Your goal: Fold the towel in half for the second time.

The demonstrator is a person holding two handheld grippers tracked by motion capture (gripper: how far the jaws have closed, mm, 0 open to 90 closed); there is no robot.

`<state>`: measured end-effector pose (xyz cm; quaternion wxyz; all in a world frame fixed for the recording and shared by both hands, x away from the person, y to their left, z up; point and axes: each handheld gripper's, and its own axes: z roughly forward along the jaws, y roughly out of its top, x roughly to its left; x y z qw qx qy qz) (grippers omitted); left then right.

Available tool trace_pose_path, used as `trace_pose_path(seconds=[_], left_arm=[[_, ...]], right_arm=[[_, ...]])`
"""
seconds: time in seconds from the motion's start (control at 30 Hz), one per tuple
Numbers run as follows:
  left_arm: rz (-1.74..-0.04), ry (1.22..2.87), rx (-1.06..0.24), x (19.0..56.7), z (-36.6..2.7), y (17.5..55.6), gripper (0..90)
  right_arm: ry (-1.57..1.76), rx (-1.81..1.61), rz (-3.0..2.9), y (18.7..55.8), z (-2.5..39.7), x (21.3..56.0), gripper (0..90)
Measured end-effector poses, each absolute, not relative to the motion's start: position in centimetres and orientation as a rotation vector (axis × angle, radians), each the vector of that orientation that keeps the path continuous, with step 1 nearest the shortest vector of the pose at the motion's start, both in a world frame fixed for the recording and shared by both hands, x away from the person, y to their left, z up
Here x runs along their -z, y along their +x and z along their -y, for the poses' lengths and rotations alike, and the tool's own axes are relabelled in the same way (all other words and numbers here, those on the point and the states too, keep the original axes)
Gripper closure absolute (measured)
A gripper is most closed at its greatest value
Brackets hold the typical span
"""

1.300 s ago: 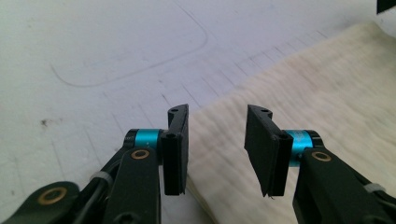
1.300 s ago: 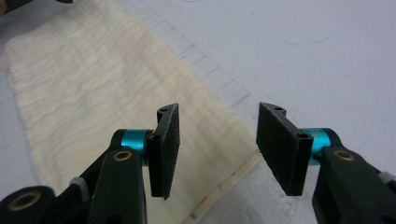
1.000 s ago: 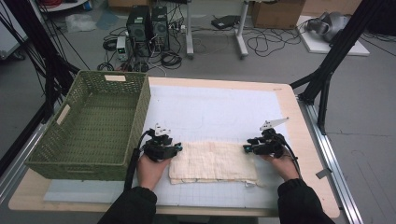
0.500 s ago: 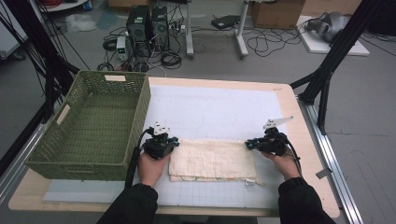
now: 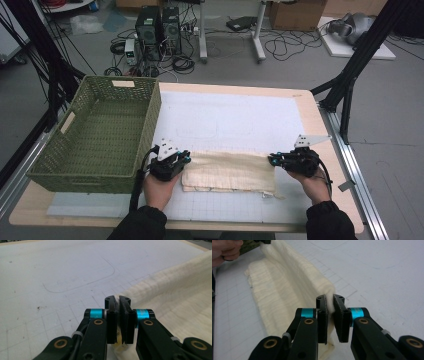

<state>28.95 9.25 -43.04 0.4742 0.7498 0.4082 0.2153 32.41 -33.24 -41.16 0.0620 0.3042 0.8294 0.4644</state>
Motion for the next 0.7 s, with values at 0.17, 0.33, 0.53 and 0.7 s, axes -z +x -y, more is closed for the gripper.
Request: trace_pose_path(seconds=[0.17,0.33,0.53,0.7], left_arm=[[-0.947,1.873,-0.512,42.9,-9.4,27.3,83.5],[-0.927,1.921,-0.465,43.2,-9.8,26.0,79.8],[-0.879,1.998,-0.403,43.1,-10.3,24.7,68.3],[-0.86,1.993,-0.376,42.4,-10.6,24.3,62.1]], right_arm=[[0.874,-1.419,-2.517,30.4,33.2,41.0,81.7],[0.848,-1.395,-2.579,28.6,33.4,41.9,79.7],[0.855,-1.396,-2.636,27.4,33.8,42.7,71.5],[0.836,-1.444,-2.623,27.2,34.0,41.6,64.5]])
